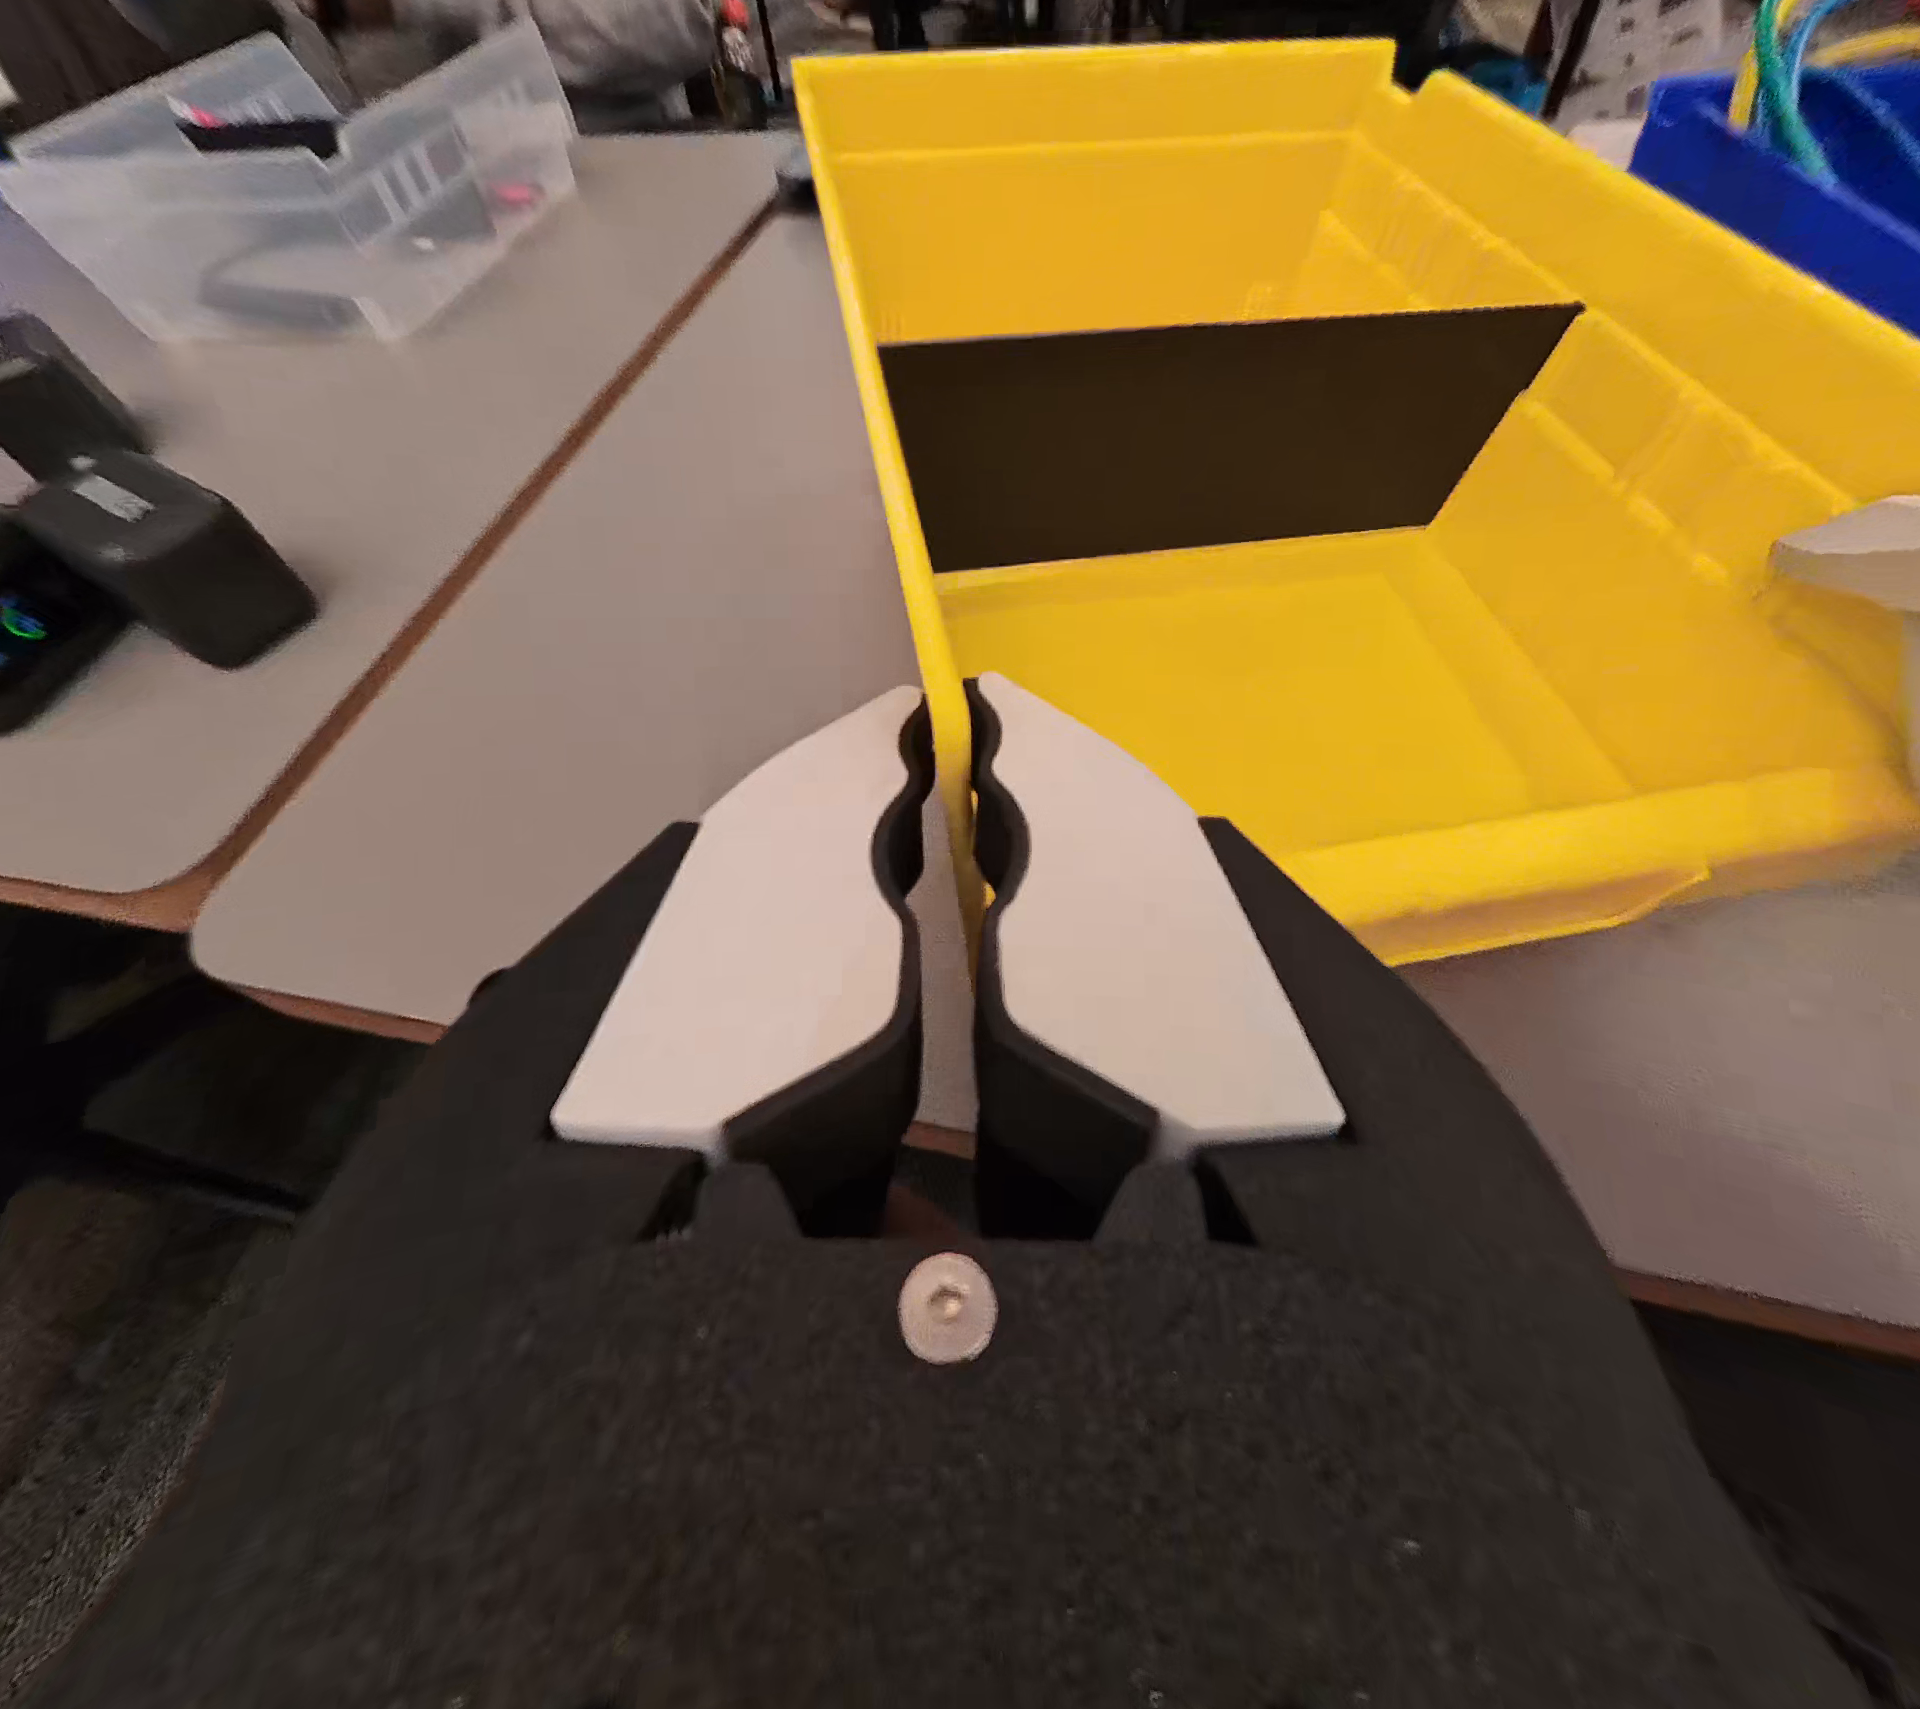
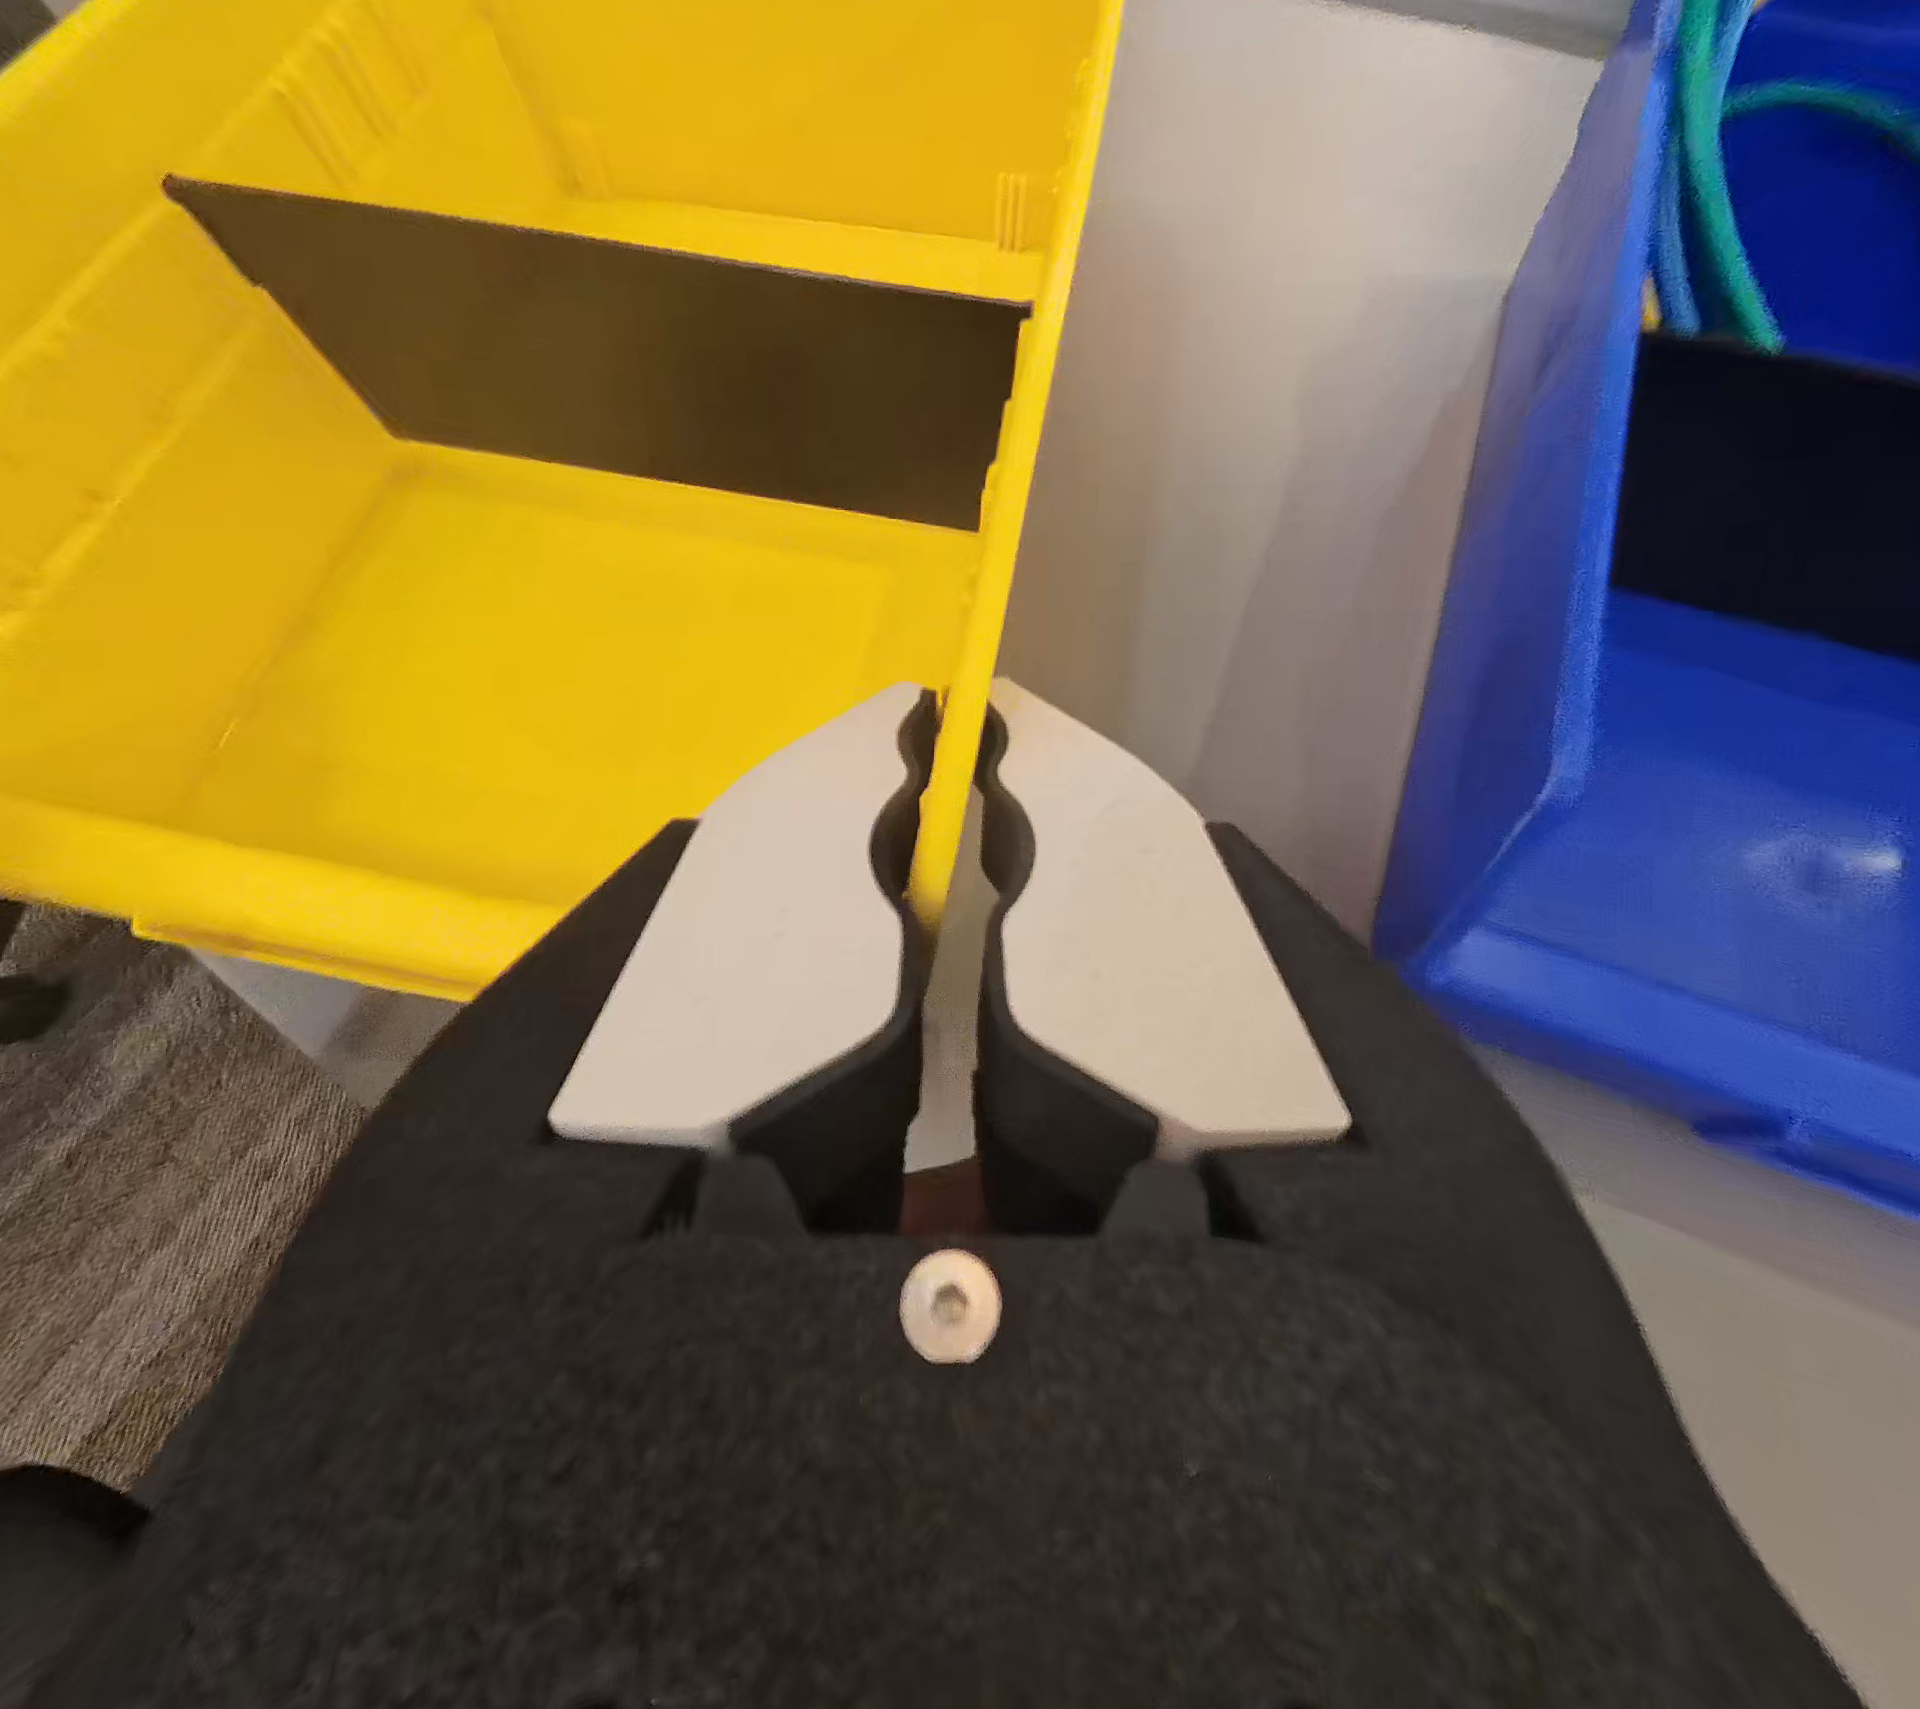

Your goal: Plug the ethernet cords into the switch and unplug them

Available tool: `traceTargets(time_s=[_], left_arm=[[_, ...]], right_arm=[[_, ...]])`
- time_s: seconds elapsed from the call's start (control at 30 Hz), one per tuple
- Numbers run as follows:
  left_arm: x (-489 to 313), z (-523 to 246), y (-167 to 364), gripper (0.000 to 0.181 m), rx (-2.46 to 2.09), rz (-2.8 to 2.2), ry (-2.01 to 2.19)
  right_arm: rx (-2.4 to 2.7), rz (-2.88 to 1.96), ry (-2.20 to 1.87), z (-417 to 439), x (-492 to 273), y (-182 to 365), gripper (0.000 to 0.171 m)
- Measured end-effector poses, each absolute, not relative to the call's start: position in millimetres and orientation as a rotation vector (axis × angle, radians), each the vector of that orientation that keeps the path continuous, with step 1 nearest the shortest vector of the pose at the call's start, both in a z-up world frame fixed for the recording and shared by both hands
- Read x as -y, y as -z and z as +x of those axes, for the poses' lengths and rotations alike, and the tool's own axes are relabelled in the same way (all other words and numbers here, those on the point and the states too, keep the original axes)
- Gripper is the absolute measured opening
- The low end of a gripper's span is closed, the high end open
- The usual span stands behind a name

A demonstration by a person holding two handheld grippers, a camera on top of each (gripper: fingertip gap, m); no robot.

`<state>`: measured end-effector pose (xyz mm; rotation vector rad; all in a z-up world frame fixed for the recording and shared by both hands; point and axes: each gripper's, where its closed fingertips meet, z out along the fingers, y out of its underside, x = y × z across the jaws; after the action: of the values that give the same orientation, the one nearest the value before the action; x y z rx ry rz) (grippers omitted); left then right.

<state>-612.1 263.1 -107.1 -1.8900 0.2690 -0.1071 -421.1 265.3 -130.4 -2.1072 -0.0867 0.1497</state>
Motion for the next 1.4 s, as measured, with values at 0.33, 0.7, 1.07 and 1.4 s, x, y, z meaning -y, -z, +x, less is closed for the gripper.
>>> traceTargets(time_s=[0.33, 0.7, 1.07, 1.4], left_arm=[[-256.5, -540.3, -33.8, 0.004, -0.281, -1.581, 0.115], [-247.2, -228.3, -46.0, 0.005, -0.654, -1.581, 0.323], [-172.3, 26.3, 99.1, 0.006, -0.856, -1.802, 0.539], [-156.0, 46.7, 141.9, 0.010, -0.886, -1.777, 0.525]], right_arm=[[0.057, -1.733, -0.054, -353.8, -256.2, -24.5, 0.006], [-0.249, -1.775, 0.219, -55.7, -188.7, -49.7, 0.006], [-0.377, -2.168, 0.343, 198.8, -87.2, 96.3, 0.007], [-0.468, -2.135, 0.061, 223.2, -85.3, 145.0, 0.006]])
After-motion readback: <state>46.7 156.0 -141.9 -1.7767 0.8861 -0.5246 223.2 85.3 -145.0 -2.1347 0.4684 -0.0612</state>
